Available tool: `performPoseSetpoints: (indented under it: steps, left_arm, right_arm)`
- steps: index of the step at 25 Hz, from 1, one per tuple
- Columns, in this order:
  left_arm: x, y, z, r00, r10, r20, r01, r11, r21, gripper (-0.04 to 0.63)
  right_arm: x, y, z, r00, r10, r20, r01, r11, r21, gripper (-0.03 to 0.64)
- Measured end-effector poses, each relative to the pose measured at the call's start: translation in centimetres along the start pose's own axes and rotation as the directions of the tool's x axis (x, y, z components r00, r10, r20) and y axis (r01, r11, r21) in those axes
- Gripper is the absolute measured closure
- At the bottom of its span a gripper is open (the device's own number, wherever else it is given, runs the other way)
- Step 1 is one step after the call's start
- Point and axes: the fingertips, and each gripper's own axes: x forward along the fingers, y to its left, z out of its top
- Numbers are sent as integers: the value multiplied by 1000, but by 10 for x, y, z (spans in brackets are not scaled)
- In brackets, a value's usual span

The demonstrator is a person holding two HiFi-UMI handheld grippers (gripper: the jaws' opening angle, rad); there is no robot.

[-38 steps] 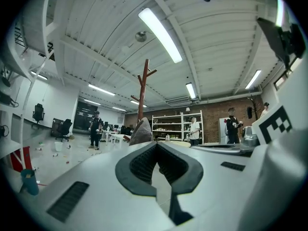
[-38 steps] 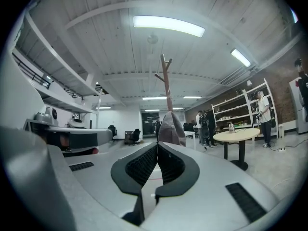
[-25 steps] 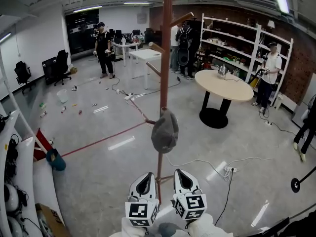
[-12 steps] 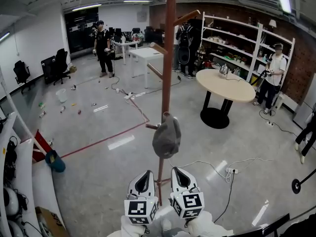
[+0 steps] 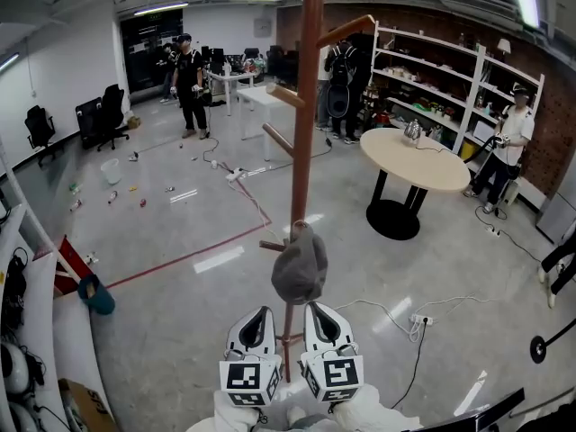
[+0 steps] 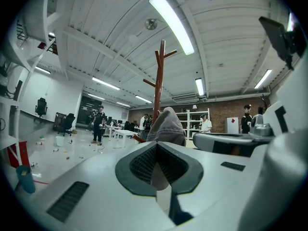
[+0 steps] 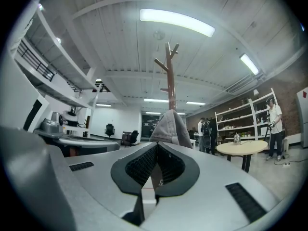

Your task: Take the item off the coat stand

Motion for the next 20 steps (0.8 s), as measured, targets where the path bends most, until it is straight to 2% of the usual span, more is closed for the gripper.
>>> performPoseSetpoints:
  steps: [8,18,19,20]
  left_arm:
    - [15,4,3,999,34,19,-33,999,-15,603]
    - [24,13,12,1000,7,17,-7,1000,-17,603]
    - [24,13,11,1000,6,15,-6,1000,-19,603]
    - [25,14,9,1000,5,12,-4,1000,-20,603]
  right_arm:
    - [8,-3,8,1000,29,9,-29,999,-15,606]
    - [8,-17,16,998,-59,-3,59,998,3,604]
    - [8,-17,17,998,-58,-1,58,998,10,596]
    - [8,-18,16,999,-50,-4,50,999,18,530]
